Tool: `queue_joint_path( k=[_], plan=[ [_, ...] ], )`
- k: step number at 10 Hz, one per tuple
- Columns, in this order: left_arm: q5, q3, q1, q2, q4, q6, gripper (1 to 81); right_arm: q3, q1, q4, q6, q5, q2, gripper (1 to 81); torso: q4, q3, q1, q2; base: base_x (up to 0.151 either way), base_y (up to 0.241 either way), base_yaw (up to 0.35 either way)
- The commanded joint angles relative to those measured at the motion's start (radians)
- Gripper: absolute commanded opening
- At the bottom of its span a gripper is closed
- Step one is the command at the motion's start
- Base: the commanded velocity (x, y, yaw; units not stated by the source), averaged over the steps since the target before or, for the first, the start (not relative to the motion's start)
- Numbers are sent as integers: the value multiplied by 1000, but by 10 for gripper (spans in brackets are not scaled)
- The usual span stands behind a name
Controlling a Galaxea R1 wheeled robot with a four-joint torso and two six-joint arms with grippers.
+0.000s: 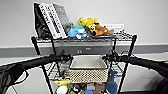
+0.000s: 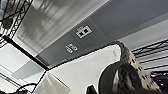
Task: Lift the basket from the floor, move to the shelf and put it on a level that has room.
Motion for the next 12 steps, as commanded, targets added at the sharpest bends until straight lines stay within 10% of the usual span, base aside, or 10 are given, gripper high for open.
queue_joint_path(
  k=[1, 3, 4, 5, 12],
  plan=[
    [2, 9, -203, -8, -2, 9, 10, 3, 163, 3, -3, -13, -3, 10, 0, 0, 0, 0, 0, 0, 0],
    [2, 52, -204, -32, 1, 9, 10, 32, 166, 3, -3, -13, -18, 10, 0, 0, 0, 0, 0, 0, 0],
    [0, 60, -204, -37, 1, 9, 10, 46, 170, 3, -3, -13, -25, 811, 0, 0, 0, 0, 0, 0, 0],
    [2, 61, -204, -37, 0, 9, 811, 55, 173, 3, -3, -11, -30, 811, 0, 0, 0, 0, 0, 0, 0],
    [2, 173, -194, -175, 30, 9, 811, 195, 165, 3, -3, 0, -145, 811, 0, 0, 0, 0, 0, 0, 0]
  ],
)
